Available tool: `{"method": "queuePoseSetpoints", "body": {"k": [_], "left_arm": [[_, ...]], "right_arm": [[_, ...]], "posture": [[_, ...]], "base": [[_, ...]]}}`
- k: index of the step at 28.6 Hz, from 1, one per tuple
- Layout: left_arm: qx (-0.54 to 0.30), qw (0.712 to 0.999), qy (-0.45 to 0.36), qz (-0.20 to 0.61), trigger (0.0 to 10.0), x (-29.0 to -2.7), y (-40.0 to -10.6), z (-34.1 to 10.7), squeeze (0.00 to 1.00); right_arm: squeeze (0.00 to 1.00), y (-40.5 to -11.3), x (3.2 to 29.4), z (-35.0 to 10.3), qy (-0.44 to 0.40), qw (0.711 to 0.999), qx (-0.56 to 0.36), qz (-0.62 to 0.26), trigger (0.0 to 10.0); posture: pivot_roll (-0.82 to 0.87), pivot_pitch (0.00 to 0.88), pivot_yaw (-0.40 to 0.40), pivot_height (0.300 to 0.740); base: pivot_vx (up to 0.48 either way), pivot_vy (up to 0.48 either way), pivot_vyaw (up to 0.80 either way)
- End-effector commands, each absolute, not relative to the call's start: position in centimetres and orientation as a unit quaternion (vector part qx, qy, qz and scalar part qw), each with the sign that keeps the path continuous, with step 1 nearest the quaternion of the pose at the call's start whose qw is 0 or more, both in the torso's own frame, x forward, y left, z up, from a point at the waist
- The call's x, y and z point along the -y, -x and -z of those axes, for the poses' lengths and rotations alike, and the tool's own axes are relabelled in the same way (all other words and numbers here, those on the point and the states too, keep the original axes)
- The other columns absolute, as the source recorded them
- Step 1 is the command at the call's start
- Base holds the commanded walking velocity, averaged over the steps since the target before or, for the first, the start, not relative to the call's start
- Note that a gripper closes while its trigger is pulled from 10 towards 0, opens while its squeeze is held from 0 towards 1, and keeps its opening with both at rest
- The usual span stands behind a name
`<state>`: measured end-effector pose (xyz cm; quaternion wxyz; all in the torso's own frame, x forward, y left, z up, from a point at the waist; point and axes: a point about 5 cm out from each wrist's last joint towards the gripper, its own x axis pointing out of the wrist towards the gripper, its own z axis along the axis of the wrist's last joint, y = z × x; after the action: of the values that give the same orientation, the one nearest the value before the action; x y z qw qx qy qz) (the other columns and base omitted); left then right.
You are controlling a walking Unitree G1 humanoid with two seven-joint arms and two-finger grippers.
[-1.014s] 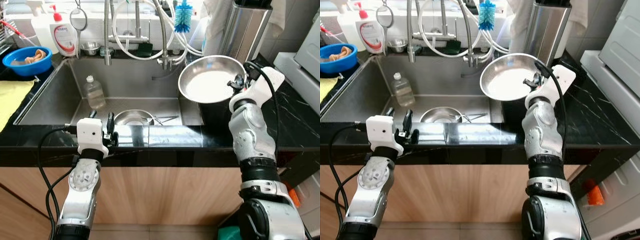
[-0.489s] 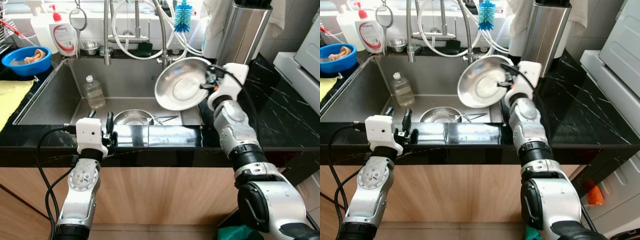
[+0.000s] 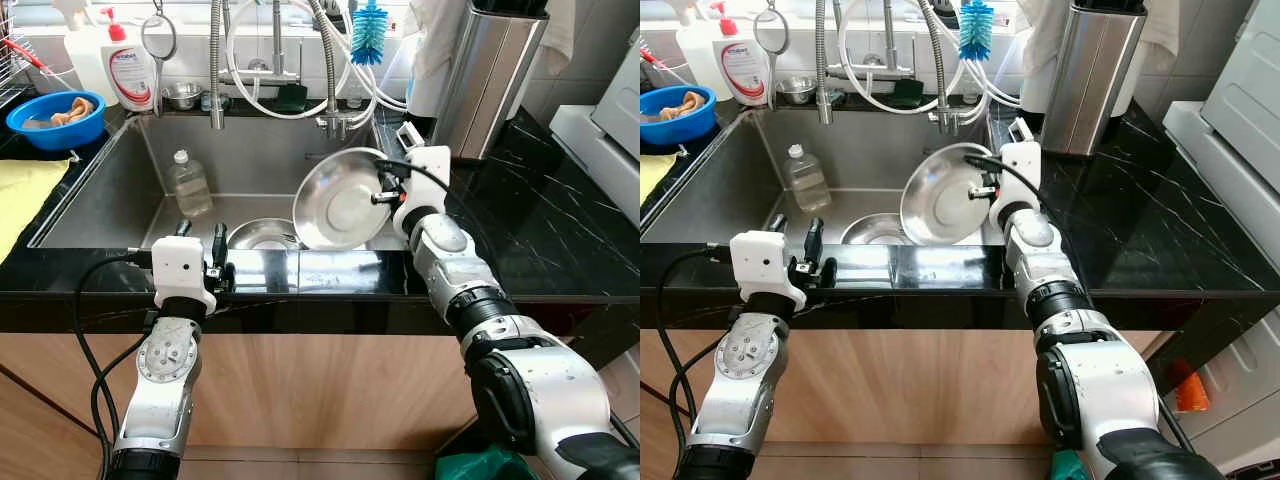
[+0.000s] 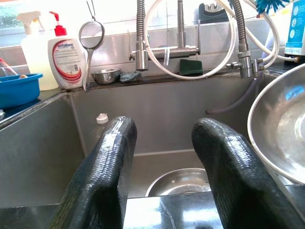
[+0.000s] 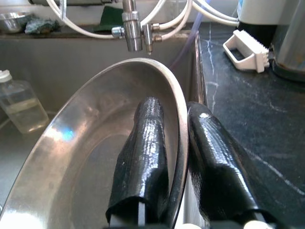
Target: Kitchen organization
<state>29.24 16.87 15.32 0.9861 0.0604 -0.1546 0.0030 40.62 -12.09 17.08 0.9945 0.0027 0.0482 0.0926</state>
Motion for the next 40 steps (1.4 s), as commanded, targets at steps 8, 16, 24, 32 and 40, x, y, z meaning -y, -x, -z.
{"method": "queuePoseSetpoints", "body": {"k": [8,16,24,32,40], "left_arm": [[0.136,0.989,-0.064,-0.009,10.0,-17.04,-29.0,-14.6,0.0],[0.136,0.989,-0.064,-0.012,10.0,-17.14,-28.96,-14.65,0.0],[0.133,0.989,-0.063,-0.011,10.0,-17.06,-28.87,-14.53,0.0],[0.132,0.989,-0.063,-0.014,10.0,-17.18,-28.93,-14.48,0.0],[0.131,0.989,-0.062,-0.014,10.0,-17.14,-28.95,-14.46,0.0]], "right_arm": [[0.0,-40.98,12.0,-17.99,0.004,0.995,-0.037,-0.093,10.0],[0.0,-41.0,11.92,-17.86,0.012,0.995,-0.043,-0.092,10.0],[0.0,-40.95,11.57,-17.61,0.017,0.993,-0.053,-0.102,10.0],[0.89,-40.92,11.66,-17.42,0.026,0.993,-0.059,-0.1,10.0],[0.0,-41.0,11.54,-17.83,0.029,0.993,-0.048,-0.101,10.0]], "posture": [[-0.05,0.0,-0.04,0.706],[-0.04,0.0,-0.044,0.706],[-0.04,0.0,-0.045,0.706],[-0.05,0.011,-0.051,0.706],[-0.05,0.011,-0.051,0.706]], "base": [[0.0,0.0,0.0],[0.0,0.0,0.0],[0.0,0.0,0.0],[0.0,0.0,0.0],[0.0,0.0,0.0]]}}
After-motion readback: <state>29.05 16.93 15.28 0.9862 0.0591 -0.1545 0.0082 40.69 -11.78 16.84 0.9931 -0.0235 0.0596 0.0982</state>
